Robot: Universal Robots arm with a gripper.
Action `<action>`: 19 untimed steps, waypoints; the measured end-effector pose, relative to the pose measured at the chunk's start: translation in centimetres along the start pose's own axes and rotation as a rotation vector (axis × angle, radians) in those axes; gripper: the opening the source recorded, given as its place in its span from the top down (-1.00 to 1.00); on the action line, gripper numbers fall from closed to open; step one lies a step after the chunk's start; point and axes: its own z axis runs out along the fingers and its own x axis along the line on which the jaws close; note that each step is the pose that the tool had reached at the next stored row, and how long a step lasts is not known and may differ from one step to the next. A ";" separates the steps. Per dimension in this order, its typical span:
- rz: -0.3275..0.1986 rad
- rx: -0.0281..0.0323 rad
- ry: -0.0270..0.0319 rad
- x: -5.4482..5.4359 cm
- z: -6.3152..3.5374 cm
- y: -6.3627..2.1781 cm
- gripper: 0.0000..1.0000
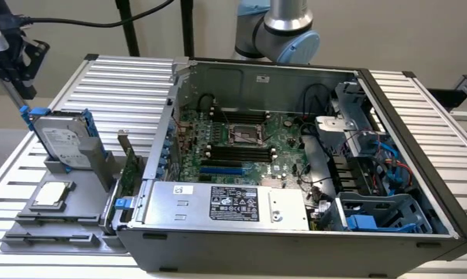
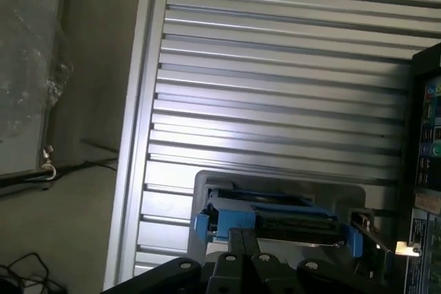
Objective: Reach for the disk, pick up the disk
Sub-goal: 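Pick up the disk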
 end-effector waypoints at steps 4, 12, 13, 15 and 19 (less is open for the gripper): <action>-0.073 0.0001 0.0023 0.0 0.00 0.00 0.79; -0.219 0.0001 0.0067 0.0 0.00 -0.01 0.79; -0.237 0.0001 0.0074 0.0 0.00 -0.01 0.79; -0.272 0.0002 0.0084 0.0 0.00 -0.01 0.79; -0.346 0.0002 0.0107 0.0 0.00 -0.01 0.79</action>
